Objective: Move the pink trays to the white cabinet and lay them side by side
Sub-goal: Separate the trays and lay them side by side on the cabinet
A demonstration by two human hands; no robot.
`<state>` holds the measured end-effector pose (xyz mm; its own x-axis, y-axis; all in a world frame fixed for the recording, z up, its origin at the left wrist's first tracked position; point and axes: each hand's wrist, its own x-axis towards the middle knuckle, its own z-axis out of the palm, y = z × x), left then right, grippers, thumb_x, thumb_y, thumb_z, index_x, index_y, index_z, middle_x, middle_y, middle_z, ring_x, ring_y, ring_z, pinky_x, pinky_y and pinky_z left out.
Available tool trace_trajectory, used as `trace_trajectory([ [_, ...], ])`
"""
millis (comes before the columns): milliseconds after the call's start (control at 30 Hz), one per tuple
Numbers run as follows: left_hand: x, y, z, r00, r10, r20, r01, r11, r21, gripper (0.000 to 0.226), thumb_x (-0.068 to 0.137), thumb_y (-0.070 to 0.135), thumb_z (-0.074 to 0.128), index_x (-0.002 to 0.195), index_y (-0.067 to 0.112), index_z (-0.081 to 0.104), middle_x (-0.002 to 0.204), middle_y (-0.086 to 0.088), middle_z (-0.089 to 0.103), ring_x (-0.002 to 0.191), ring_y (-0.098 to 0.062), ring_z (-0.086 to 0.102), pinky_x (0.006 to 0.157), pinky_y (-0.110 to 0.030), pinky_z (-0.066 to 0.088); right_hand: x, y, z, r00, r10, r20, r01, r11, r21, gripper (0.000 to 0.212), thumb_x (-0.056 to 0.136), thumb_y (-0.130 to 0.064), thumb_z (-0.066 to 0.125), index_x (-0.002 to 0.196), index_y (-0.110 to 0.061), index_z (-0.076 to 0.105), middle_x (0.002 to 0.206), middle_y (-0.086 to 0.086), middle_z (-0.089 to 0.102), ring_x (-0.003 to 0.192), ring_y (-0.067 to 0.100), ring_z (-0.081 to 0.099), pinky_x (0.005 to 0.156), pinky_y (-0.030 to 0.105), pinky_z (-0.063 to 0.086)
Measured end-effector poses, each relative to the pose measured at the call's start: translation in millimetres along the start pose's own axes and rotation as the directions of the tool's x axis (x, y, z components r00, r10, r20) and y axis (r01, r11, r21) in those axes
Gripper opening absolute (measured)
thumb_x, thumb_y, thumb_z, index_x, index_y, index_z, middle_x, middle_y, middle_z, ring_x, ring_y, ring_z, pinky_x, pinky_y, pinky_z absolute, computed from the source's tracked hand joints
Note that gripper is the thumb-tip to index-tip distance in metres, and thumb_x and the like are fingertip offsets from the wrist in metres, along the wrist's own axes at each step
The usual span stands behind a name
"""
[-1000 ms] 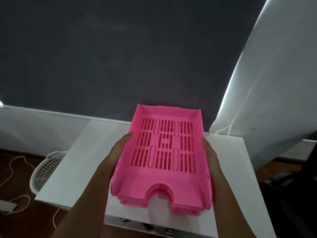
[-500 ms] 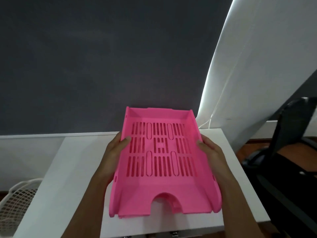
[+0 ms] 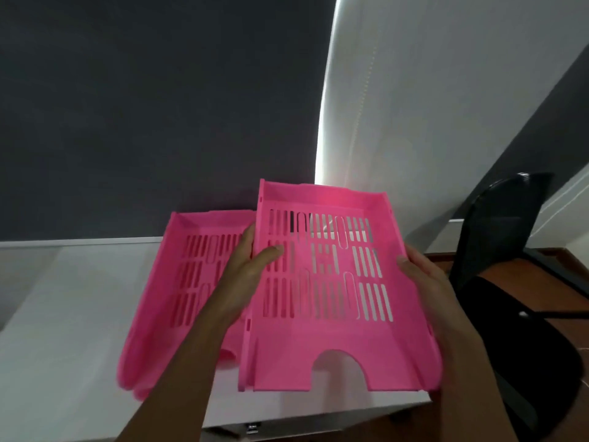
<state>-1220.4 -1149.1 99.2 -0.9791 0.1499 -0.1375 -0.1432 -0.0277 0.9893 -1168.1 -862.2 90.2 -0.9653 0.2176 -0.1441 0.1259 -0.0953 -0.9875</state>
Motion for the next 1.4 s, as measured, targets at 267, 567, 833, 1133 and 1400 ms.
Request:
trace_trajectory([
  [267,30.3,-28.0,118.4,0.977,-0.129,-0.170,0.156,0.976,0.155,0.066,0.084,0.031,0.058,0.147,0.024,0.039,0.135,0.007,0.058,0.122,-0.014,0.056,0.105,-0.041,0.042,37.3,13.7,-104.1,0.999,0.035,0.006,-0.035,0.996,-0.081,0.034,0.100,-0.019,0.055,0.131,-0.029,0.067,0.115,0.009,0.077,0.102,0.034,0.075,0.087,0.052,0.058],
  [567,53.1,-83.0,150.9,0.873,-0.297,-0.388,0.389,0.903,0.183,0.072,0.082,0.029,0.054,0.150,0.014,0.035,0.151,-0.012,0.046,0.134,-0.033,0.047,0.108,-0.046,0.041,67.8,66.9,-118.3,0.981,0.192,-0.029,-0.194,0.973,-0.122,0.030,0.099,-0.010,0.055,0.122,-0.021,0.071,0.101,0.008,0.081,0.084,0.022,0.078,0.075,0.039,0.060],
  [833,53.3,-67.9,149.7,0.910,-0.136,-0.392,0.257,0.926,0.275,0.072,0.085,0.022,0.051,0.153,0.028,0.029,0.142,-0.011,0.056,0.087,-0.022,0.071,0.064,-0.024,0.051,67.4,70.5,-93.9,0.977,0.143,-0.157,-0.172,0.967,-0.190,0.025,0.098,-0.018,0.057,0.116,-0.024,0.074,0.104,-0.001,0.080,0.097,0.021,0.076,0.088,0.044,0.059],
  [1133,52.1,-15.1,85.1,0.910,0.014,-0.415,0.072,0.979,0.189,0.060,0.092,0.013,0.054,0.150,0.015,0.038,0.152,-0.001,0.045,0.136,-0.010,0.045,0.112,-0.031,0.036,82.1,23.8,9.5,0.981,-0.104,-0.163,0.052,0.953,-0.300,0.045,0.099,-0.019,0.059,0.142,-0.010,0.056,0.137,-0.001,0.060,0.128,0.014,0.054,0.104,0.026,0.038],
  [1400,30.4,-3.9,-75.3,0.815,0.072,-0.575,0.208,0.890,0.407,0.057,0.091,0.013,0.059,0.145,0.011,0.042,0.115,0.001,0.064,0.089,0.003,0.066,0.077,-0.014,0.048,66.6,37.9,133.4,0.999,-0.010,-0.036,0.002,0.977,-0.212,0.045,0.099,-0.017,0.059,0.143,-0.008,0.055,0.142,0.005,0.061,0.129,0.015,0.055,0.106,0.027,0.039],
])
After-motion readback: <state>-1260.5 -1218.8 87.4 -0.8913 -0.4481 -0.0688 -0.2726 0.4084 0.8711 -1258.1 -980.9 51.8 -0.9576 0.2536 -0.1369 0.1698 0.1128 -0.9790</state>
